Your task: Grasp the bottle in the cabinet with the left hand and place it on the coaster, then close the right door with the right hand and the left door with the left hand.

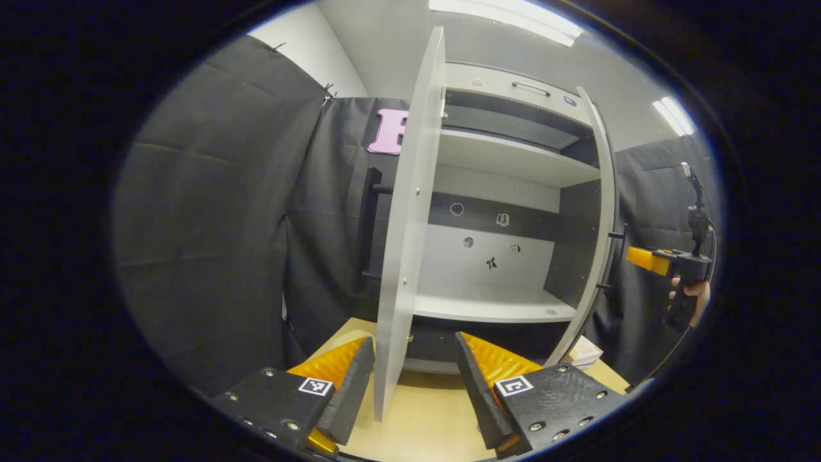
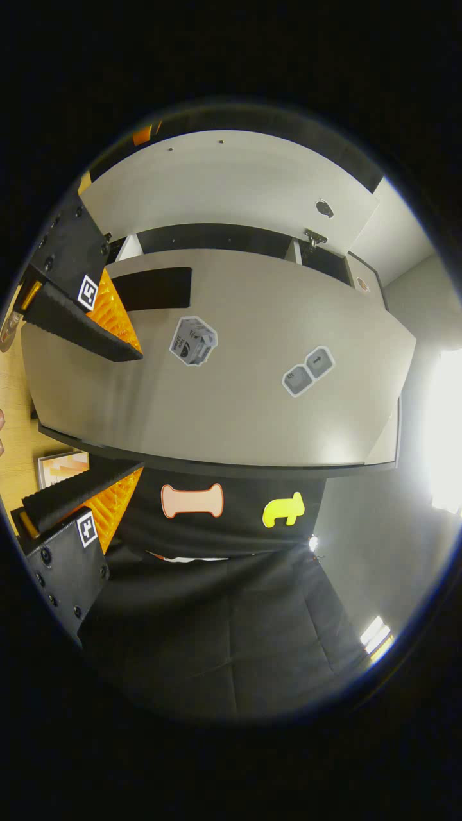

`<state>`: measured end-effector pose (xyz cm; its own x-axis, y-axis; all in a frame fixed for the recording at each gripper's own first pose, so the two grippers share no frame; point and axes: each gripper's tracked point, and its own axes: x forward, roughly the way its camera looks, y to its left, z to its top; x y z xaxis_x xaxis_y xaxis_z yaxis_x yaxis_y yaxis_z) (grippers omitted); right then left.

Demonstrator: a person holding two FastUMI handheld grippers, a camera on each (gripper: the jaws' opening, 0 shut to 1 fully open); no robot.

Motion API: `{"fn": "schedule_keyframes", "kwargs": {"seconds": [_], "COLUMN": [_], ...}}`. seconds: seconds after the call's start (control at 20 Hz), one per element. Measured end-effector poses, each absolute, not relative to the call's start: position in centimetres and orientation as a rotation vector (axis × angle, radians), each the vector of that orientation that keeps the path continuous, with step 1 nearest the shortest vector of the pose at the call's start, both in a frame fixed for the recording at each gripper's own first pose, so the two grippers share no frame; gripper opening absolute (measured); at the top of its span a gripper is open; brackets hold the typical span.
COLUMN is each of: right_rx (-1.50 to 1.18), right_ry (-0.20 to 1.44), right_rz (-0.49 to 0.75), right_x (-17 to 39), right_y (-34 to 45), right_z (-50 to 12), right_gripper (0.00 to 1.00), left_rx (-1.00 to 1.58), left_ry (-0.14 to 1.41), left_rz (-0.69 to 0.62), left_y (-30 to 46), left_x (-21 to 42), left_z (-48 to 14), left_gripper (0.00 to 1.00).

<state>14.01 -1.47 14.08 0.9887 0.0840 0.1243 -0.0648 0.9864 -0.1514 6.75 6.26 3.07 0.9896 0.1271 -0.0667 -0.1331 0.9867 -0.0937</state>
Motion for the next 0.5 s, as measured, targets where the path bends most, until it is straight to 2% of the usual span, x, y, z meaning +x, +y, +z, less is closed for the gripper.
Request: {"fn": "schedule_keyframes", "kwargs": {"seconds": [0.15,0.2,0.3,0.35,0.4,0.5], "right_rx": [-0.134,-0.123,-0.097,-0.088,-0.083,-0.087], "right_ry": [-0.144,-0.149,-0.154,-0.156,-0.155,-0.142], "right_rz": [0.041,0.033,0.019,0.012,0.005,-0.008], "right_x": [13.9,13.9,13.6,13.4,13.2,12.7], "right_y": [-1.9,-1.9,-1.8,-1.7,-1.7,-1.7], "right_z": [14.5,14.6,14.4,14.3,14.0,13.2], "right_gripper": [0.96,0.97,0.97,0.96,0.96,0.96], "left_rx": [-0.094,-0.094,-0.086,-0.079,-0.072,-0.061], "left_ry": [0.052,0.050,0.047,0.046,0.047,0.039], "left_rz": [0.152,0.164,0.186,0.196,0.192,0.186], "left_y": [8.5,9.7,12.4,13.8,15.0,17.2], "left_x": [5.7,5.3,4.8,4.8,5.1,5.7], "left_z": [2.7,2.7,2.9,3.2,3.3,4.5], "left_gripper": [0.80,0.76,0.80,0.76,0.80,0.76]}}
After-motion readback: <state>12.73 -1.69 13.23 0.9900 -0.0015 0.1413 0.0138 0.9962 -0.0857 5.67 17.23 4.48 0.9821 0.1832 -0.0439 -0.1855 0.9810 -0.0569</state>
